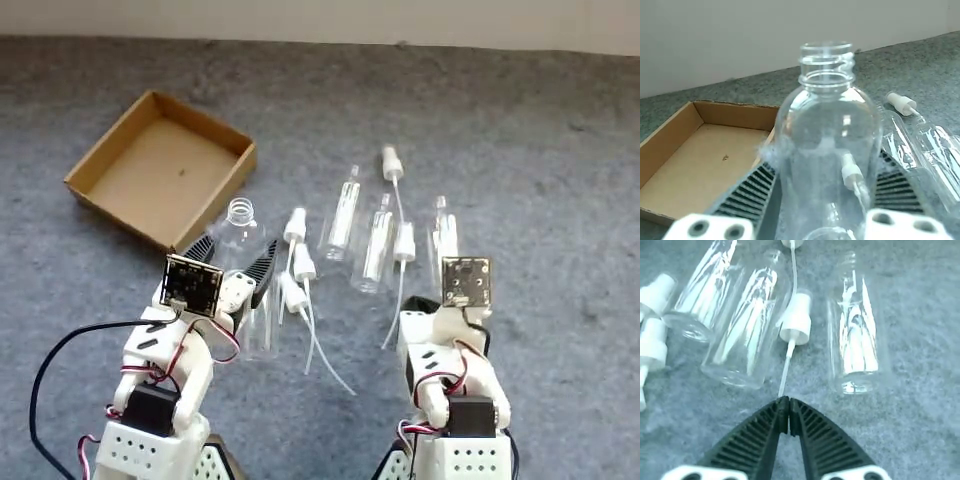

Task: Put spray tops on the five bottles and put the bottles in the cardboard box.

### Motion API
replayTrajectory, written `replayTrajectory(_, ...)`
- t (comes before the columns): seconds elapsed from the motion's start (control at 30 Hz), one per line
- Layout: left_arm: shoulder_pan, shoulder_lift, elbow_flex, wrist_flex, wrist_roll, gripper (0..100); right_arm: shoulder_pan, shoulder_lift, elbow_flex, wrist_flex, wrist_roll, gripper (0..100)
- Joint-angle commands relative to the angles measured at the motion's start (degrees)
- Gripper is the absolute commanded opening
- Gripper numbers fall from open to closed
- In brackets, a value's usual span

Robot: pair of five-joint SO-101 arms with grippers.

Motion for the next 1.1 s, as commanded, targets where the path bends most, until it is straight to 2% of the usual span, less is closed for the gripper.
replayTrajectory(0.0, -0.7, -0.4, 1.1, -1.3, 0.7, 13, 5.0, -0.4, -3.1, -5.7, 3.0, 1.0)
replayTrajectory(0.13, -0.7, -0.4, 1.1, -1.3, 0.7, 13, 11.4, -0.4, -8.9, -6.4, 11.1, 1.0)
replayTrajectory(0.4, -0.7, -0.4, 1.1, -1.3, 0.7, 13, 11.5, 3.9, -19.9, -1.0, 13.7, 1.0)
replayTrajectory(0.8, -0.7, -0.4, 1.1, -1.2, 0.7, 13, 11.5, 44.2, -44.8, 0.2, 13.5, 1.0)
replayTrajectory(1.07, -0.7, -0.4, 1.1, -1.2, 0.7, 13, 9.2, 61.6, -53.1, 1.1, 13.5, 1.0)
